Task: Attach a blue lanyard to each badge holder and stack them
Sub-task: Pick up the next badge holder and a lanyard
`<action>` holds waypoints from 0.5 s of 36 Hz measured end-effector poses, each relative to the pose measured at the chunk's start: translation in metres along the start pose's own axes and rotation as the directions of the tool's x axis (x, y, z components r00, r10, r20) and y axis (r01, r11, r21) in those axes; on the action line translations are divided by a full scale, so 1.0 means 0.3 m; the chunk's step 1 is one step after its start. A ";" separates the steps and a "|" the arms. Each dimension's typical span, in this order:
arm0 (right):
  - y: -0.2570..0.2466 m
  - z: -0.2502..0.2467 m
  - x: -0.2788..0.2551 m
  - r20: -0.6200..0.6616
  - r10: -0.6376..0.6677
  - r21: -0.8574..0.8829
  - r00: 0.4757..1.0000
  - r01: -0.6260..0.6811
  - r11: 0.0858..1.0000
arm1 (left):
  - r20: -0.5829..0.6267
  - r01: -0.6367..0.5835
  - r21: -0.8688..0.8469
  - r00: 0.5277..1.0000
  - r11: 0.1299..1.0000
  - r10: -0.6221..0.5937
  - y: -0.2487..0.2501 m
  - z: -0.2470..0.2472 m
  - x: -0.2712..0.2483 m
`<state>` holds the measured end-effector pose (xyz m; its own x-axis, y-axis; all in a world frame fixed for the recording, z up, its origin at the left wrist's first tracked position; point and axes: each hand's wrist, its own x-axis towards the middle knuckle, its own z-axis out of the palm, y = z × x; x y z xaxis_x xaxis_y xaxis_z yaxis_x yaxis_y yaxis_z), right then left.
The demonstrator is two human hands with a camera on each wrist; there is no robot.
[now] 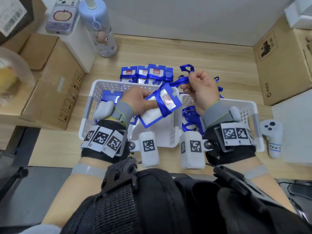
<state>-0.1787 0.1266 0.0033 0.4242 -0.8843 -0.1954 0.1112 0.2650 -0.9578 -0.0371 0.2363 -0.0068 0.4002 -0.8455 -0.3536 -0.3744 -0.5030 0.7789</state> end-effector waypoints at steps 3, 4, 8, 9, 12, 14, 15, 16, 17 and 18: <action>-0.019 -0.005 0.006 0.011 -0.044 0.019 0.999 0.044 0.999 | 0.007 0.001 0.055 1.000 0.998 -0.001 -0.008 0.002 -0.007; -0.021 -0.008 0.007 0.012 -0.055 0.007 0.998 0.055 0.998 | 0.009 0.012 0.021 1.000 1.000 -0.012 -0.009 0.000 -0.011; -0.009 -0.024 0.001 0.016 -0.061 -0.088 0.998 0.062 0.994 | -0.005 0.052 -0.063 0.999 0.997 -0.053 -0.009 -0.011 -0.028; -0.003 -0.028 -0.002 0.025 -0.054 -0.127 0.998 0.056 0.990 | -0.007 0.056 -0.067 0.998 0.996 -0.056 -0.008 -0.015 -0.030; 0.020 -0.035 -0.015 0.075 -0.011 -0.250 0.997 0.029 0.968 | 0.002 0.039 -0.061 0.999 0.997 -0.039 -0.002 -0.019 -0.037; 0.039 -0.035 -0.021 0.122 0.031 -0.334 0.992 0.011 0.942 | 0.002 0.030 -0.038 1.000 0.999 -0.030 0.000 -0.018 -0.041; 0.049 -0.034 -0.023 0.140 0.053 -0.373 0.989 0.003 0.928 | 0.002 0.027 -0.043 1.000 0.999 -0.027 -0.001 -0.018 -0.043; 0.057 -0.033 -0.025 0.153 0.072 -0.400 0.986 -0.005 0.916 | 0.004 0.028 -0.050 1.000 0.998 -0.028 -0.001 -0.017 -0.045; 0.066 -0.033 -0.025 0.162 0.088 -0.419 0.983 -0.012 0.908 | 0.005 0.033 -0.051 0.999 0.998 -0.033 -0.002 -0.016 -0.046; 0.073 -0.032 -0.027 0.169 0.101 -0.436 0.980 -0.018 0.900 | 0.005 0.038 -0.042 0.999 0.998 -0.038 -0.004 -0.014 -0.047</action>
<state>-0.1883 0.1358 -0.0181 0.5788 -0.7754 -0.2526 -0.2991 0.0863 -0.9503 -0.0388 0.2496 -0.0006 0.4096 -0.8269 -0.3853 -0.3233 -0.5265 0.7863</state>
